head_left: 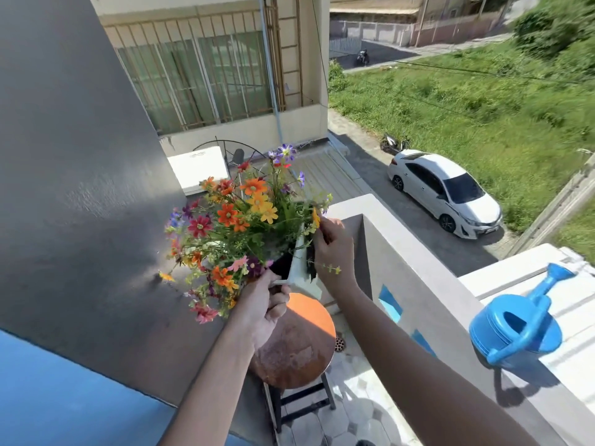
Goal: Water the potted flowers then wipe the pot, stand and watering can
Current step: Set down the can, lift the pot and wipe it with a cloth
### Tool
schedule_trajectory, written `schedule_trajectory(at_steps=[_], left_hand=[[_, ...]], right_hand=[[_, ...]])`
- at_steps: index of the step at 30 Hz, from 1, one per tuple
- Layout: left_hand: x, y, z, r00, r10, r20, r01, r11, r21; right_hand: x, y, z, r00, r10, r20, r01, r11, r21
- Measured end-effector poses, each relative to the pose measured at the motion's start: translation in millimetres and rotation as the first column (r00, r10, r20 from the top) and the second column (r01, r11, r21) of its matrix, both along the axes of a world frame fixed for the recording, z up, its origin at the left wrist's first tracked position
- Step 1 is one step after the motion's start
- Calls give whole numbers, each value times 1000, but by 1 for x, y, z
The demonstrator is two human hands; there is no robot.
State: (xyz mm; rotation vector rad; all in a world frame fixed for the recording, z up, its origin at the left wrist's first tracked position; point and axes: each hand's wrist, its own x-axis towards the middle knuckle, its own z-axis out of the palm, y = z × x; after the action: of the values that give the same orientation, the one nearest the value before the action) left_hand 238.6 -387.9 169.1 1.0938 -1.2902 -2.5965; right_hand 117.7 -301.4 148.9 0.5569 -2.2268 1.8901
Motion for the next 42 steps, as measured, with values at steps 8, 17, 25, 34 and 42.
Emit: schedule_trajectory(at_steps=[8,17,25,34,42], left_hand=[[1,-16,11,999,44,17,-42,996,-77],[6,-7,9,1000,-19,-2,18,991,-133],[11,-10,9,1000,3,-22,-3,1000,5],[7,-15,8,1000,-5,-30,5,1000,-15],[9,-3,14,995,-74,-68,71,997,-40]], right_hand=[[84,24,-51,983,179,27,-180,984,12],[63,4,-19,997,35,66,-29,994,-101],[72,19,-24,989,144,24,-142,986,-84],[71,20,-40,991,77,112,-68,994,-87],[7,-1,7,998,-48,39,53,989,-136]])
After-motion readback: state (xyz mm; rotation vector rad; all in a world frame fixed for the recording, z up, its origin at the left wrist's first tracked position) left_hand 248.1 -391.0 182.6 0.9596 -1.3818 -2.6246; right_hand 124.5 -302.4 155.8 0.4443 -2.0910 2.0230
